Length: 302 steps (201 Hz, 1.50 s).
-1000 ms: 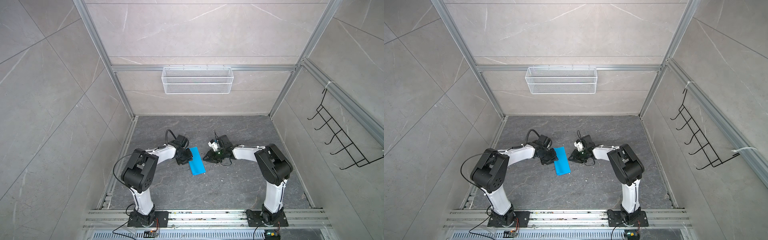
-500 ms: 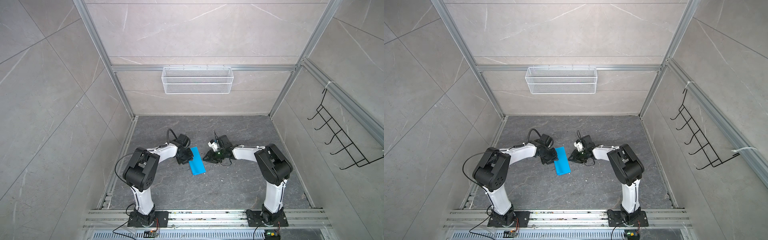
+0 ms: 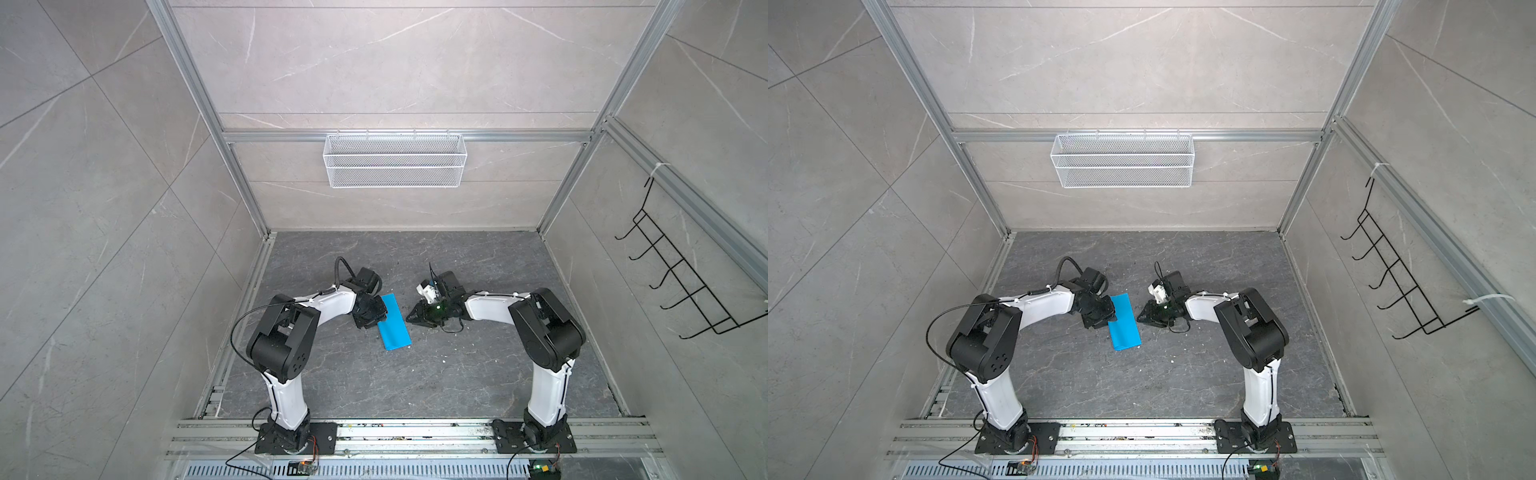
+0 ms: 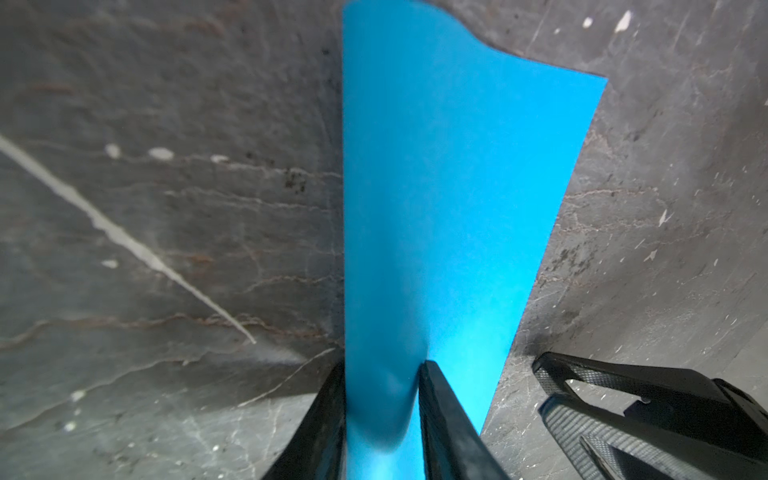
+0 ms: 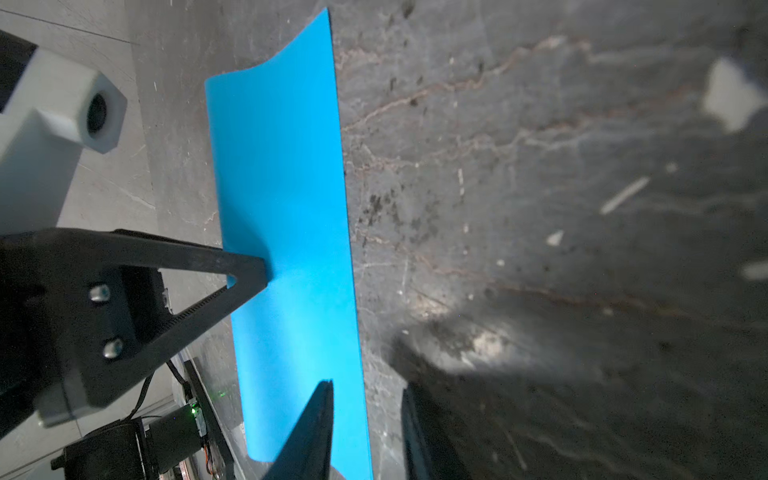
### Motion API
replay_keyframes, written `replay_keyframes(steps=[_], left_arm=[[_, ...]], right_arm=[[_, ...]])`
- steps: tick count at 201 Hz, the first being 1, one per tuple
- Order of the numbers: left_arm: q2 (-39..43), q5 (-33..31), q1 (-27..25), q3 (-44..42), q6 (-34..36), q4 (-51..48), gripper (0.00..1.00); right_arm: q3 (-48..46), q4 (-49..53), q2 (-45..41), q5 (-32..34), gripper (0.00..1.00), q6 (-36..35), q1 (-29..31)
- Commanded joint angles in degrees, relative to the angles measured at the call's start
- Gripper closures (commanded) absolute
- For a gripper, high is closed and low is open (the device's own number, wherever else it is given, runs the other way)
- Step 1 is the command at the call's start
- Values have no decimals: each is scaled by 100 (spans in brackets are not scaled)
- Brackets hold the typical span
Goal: Fold a paper plane with a square sheet of paper (pick it up from the middle)
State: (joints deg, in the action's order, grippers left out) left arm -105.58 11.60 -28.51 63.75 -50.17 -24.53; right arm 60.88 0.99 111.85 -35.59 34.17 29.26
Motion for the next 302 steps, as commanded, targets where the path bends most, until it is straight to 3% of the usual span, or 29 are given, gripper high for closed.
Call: replay_keyframes(steps=[1, 73, 113, 147, 219, 302], left_arm=[[-507, -554, 3, -328, -54, -779, 65], [-569, -501, -10, -297, 49, -745, 64], [-560, -500, -14, -335, 87, -728, 62], [-519, -535, -21, -427, 60, -669, 67], [-516, -547, -14, -511, -28, -541, 73], [-471, -571, -12, -521, -191, -543, 68]], right_arm=[[-36, -179, -178, 30, 68, 76, 36], [223, -160, 30, 6, 71, 131, 168], [45, -266, -245, 560, 72, 263, 140], [-117, -323, -474, 851, 73, 312, 65], [-104, -304, -419, 777, 73, 263, 61], [165, -34, -63, 281, 72, -26, 123]])
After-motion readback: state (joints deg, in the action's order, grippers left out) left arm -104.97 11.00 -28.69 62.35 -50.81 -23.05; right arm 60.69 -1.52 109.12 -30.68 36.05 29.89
